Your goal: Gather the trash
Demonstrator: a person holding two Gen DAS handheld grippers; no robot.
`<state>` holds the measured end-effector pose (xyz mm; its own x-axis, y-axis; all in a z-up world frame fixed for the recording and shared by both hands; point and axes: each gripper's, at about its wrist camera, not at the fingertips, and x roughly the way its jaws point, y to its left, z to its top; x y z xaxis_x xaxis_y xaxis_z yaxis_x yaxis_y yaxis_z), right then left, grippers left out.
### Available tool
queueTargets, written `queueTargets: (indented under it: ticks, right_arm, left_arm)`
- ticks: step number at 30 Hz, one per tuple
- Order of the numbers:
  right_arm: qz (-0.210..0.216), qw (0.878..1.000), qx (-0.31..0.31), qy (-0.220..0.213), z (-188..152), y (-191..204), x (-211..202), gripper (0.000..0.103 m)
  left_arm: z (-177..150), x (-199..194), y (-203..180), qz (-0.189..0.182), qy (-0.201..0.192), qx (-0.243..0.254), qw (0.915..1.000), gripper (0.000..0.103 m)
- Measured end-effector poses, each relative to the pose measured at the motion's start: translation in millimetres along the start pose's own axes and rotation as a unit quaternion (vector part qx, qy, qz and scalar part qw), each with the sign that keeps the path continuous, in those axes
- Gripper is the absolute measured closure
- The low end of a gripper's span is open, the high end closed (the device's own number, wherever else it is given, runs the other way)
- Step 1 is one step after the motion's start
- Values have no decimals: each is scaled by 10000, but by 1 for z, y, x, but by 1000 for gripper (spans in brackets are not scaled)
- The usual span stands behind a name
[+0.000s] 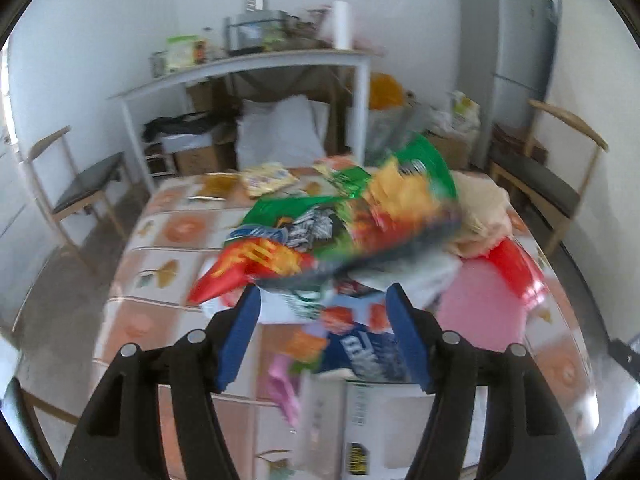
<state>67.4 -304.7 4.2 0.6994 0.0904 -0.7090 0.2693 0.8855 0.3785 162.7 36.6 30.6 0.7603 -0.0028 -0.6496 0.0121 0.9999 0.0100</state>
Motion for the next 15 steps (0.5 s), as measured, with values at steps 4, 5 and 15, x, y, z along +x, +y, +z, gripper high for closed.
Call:
queueTargets:
  ticks: [4, 5, 15]
  right_arm:
    - [47, 9999, -93, -49, 1, 2, 0, 24]
    - [81, 9999, -130, -62, 3, 2, 0, 25]
    - [1096, 9907, -774, -234, 31, 49, -4, 34]
  left_arm:
    - [2, -19, 7, -506, -279, -143, 9982, 40]
    - [2, -25, 4, -690, -342, -103, 9970, 40]
    - [47, -14, -48, -2041, -182, 198, 9786, 40]
